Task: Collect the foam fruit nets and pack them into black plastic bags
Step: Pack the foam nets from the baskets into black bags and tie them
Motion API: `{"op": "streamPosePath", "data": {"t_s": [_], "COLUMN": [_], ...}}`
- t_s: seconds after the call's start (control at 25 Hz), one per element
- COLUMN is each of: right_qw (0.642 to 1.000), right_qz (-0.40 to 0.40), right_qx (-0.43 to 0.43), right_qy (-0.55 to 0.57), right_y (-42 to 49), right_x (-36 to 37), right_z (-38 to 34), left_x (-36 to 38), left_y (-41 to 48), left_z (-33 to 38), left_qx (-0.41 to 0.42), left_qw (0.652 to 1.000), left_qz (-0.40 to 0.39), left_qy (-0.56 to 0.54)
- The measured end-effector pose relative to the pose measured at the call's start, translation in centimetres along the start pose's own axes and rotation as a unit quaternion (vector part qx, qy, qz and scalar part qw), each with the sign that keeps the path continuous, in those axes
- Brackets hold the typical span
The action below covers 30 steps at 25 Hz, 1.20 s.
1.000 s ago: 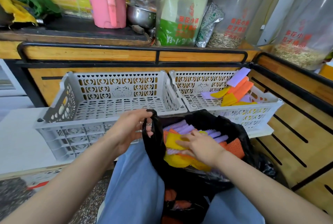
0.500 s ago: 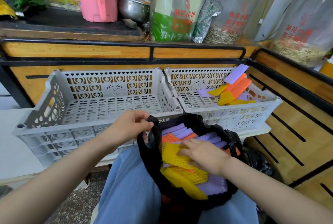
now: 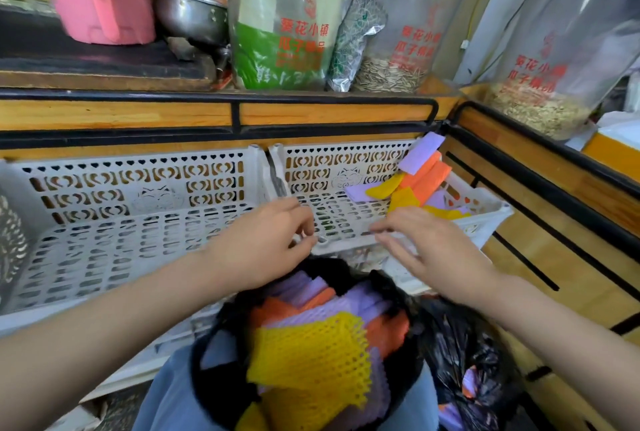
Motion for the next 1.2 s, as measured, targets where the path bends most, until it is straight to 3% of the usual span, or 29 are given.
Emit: {"op": "streamPosePath", "data": {"t_s": [0.12, 0.28, 0.52, 0.72, 0.88, 1.04, 1.2], "right_qw": [0.992, 0.962, 0.900, 0.844, 0.828, 0.844, 0.891], "right_qz": [0.051, 0.039, -0.154, -0.333, -0.401, -0.394, -0.284], "right_qx": [0.108, 0.269, 0.405, 0.420, 0.392, 0.363, 0.353], "right_qy": [-0.030, -0.020, 0.039, -0.004, -0.001, -0.001, -0.010], "right_y": [0.2, -0.1, -0.3, -0.6, -0.9, -0.3, 0.4], "right_x": [-1.0, 0.2, 6.5, 10.6, 12.7, 12.6, 10.5], "right_z": [7.7, 18.4, 30.3, 36.3, 38.1, 37.7, 37.4], "left_x": [2.6, 8.0, 19.1, 27.7, 31.9, 32.9, 31.1], "left_y": [6.4, 15.0, 25.3, 32.0, 34.7, 35.0, 34.8], "left_z": [0.2, 0.8, 1.2, 0.0, 0.3, 1.0, 0.6], "left_qx": [0.037, 0.043, -0.011, -0.057, -0.099, -0.118, -0.121], "left_qw": [0.999, 0.998, 0.987, 0.967, 0.951, 0.960, 0.975], "left_qz": [0.016, -0.032, -0.156, -0.216, -0.240, -0.207, -0.104], "left_qy": [0.015, 0.018, -0.041, -0.125, -0.168, -0.145, -0.156]}}
Point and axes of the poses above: each hand's wrist, its own y-axis towards the middle knuckle, its own x-axis out of the palm, z = x × y, the point moved 3 cm from there along y, towards the middle knuckle, and after that the axes turned 4 degrees about -x, right-handed, at the moved point
